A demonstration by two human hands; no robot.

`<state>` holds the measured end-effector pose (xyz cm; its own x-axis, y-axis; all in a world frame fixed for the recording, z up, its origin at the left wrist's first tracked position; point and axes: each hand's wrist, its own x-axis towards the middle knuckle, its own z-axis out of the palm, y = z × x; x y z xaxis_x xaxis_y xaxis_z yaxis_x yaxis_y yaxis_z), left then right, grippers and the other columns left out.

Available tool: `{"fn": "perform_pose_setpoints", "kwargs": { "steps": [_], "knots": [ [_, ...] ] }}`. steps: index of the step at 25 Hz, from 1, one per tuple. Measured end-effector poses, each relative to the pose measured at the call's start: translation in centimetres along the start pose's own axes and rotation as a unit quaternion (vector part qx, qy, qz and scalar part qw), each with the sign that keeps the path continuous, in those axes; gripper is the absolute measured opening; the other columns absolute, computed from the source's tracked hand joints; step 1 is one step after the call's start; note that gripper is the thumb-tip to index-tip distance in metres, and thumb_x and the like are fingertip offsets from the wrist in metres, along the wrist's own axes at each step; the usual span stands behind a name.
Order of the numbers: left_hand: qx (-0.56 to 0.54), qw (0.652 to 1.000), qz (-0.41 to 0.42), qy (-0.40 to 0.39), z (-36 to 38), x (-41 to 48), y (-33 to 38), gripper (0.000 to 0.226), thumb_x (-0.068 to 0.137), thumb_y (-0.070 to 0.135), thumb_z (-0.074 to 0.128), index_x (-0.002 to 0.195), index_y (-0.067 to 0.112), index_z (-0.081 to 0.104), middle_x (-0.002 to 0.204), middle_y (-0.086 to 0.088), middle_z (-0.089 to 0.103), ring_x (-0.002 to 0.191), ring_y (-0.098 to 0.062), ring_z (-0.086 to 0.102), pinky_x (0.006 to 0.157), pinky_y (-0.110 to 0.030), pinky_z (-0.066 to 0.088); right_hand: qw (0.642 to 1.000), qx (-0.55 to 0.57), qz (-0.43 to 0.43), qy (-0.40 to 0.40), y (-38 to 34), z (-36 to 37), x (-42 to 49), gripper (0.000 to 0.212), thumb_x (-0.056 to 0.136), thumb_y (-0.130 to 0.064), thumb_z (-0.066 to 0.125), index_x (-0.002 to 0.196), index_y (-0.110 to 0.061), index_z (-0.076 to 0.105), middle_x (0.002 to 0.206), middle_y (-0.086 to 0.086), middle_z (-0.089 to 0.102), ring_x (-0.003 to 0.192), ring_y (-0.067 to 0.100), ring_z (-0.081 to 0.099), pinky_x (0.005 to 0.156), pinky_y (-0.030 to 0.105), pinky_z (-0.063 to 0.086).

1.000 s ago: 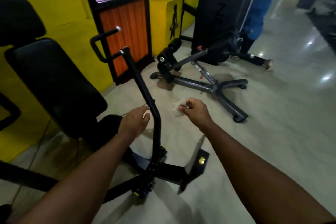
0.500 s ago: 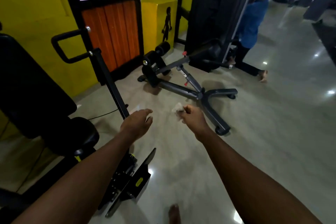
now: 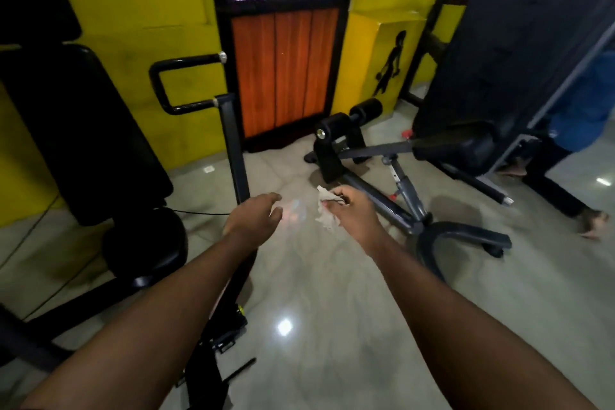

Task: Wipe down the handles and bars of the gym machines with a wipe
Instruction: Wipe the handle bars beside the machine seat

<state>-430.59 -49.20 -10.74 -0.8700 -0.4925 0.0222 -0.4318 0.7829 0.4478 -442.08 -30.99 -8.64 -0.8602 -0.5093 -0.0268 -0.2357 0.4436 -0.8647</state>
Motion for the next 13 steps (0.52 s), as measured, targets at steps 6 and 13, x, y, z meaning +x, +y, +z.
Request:
{"fn": "perform_pose_setpoints", "kwargs": {
  "steps": [6, 13],
  "knots": [
    [0.036, 0.991, -0.113, 0.057, -2.4, 8.6, -3.1, 0.038, 0.098, 0.031, 0.045, 0.134, 0.023, 0.053, 0.137, -0.004, 0.057, 0.122, -0.026, 0.054, 0.098, -0.037, 0.045, 0.988, 0.079, -0.087, -0.097, -2.5, 4.1, 15.3, 0.011, 0.091, -0.022, 0.068, 0.094, -0.012, 0.070, 0.078, -0.001, 0.064, 0.069, 0.007, 0.056, 0.063, 0.021, 0.044],
    [0.049, 0.963, -0.240, 0.115, -5.5, 16.5, -6.6, 0.043, 0.098, 0.036, 0.045, 0.139, 0.024, 0.050, 0.137, -0.003, 0.057, 0.122, -0.025, 0.054, 0.097, -0.038, 0.046, 0.965, 0.173, -0.085, -0.180, -6.0, 11.3, 29.6, 0.009, 0.078, -0.020, 0.069, 0.086, -0.025, 0.070, 0.087, 0.004, 0.072, 0.081, 0.021, 0.069, 0.071, 0.038, 0.058]
  ]
}}
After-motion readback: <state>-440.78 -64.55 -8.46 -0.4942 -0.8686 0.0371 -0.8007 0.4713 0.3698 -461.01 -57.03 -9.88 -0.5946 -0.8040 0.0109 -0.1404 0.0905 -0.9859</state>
